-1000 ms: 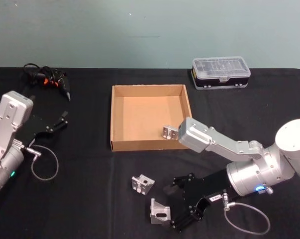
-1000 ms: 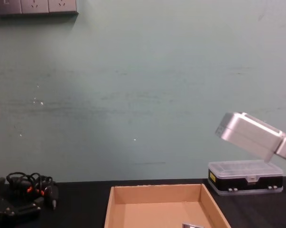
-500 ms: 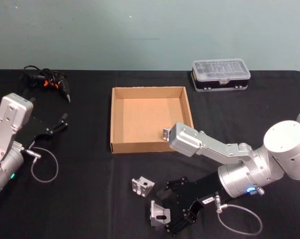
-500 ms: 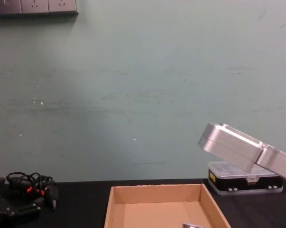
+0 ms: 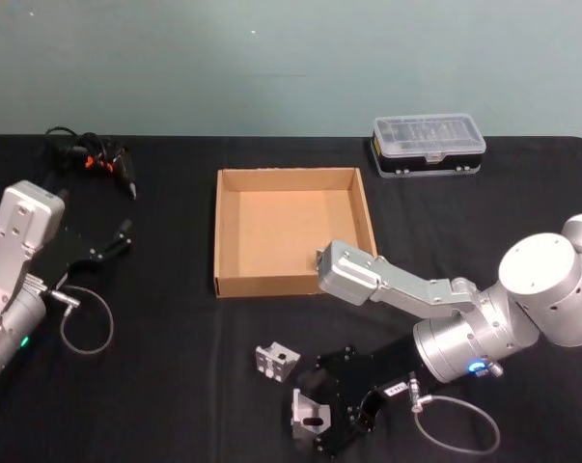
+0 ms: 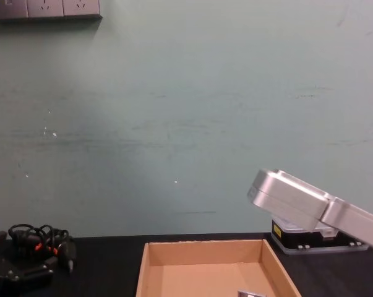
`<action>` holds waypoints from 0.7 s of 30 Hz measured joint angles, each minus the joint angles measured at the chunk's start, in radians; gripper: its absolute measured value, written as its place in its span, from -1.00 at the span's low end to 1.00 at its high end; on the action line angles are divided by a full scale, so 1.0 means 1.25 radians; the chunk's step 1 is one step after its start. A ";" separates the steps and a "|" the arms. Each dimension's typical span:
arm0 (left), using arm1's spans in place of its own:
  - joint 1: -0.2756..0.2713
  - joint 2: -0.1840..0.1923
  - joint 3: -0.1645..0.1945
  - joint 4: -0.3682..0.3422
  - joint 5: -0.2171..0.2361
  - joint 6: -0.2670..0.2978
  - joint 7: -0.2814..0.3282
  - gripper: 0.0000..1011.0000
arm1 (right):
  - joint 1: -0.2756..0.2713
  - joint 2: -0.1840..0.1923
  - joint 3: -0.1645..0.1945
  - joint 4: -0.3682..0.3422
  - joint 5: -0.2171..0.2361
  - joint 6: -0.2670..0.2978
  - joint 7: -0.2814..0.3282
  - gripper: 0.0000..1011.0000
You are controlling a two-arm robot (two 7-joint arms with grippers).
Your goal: Use one hand to pick up the angle iron from the table and place it into the box.
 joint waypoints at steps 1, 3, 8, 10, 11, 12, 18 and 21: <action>0.000 0.000 0.000 0.000 0.000 0.000 0.000 1.00 | 0.002 -0.003 -0.002 0.005 -0.001 -0.001 0.001 0.98; 0.000 0.000 0.000 0.000 0.000 0.000 0.000 1.00 | 0.005 -0.008 -0.004 0.010 -0.002 -0.003 0.002 0.98; 0.000 0.000 0.000 0.000 0.000 0.000 0.000 1.00 | 0.010 -0.018 -0.008 0.022 -0.003 -0.008 0.004 0.98; 0.000 0.000 0.000 0.000 0.000 0.000 0.000 1.00 | 0.011 -0.021 -0.010 0.027 -0.003 -0.010 0.006 0.98; 0.000 0.000 0.000 0.000 0.000 0.000 0.000 1.00 | 0.012 -0.024 -0.011 0.031 -0.003 -0.011 0.007 0.98; 0.000 0.000 0.000 0.000 0.000 0.000 0.000 1.00 | 0.013 -0.025 -0.012 0.032 -0.003 -0.012 0.007 0.98; 0.000 0.000 0.000 0.000 0.000 0.000 0.000 1.00 | 0.014 -0.029 -0.016 0.039 -0.004 -0.015 0.008 0.98; 0.000 0.000 0.000 0.000 0.000 0.000 0.000 1.00 | 0.013 -0.031 -0.017 0.041 -0.004 -0.015 0.008 0.98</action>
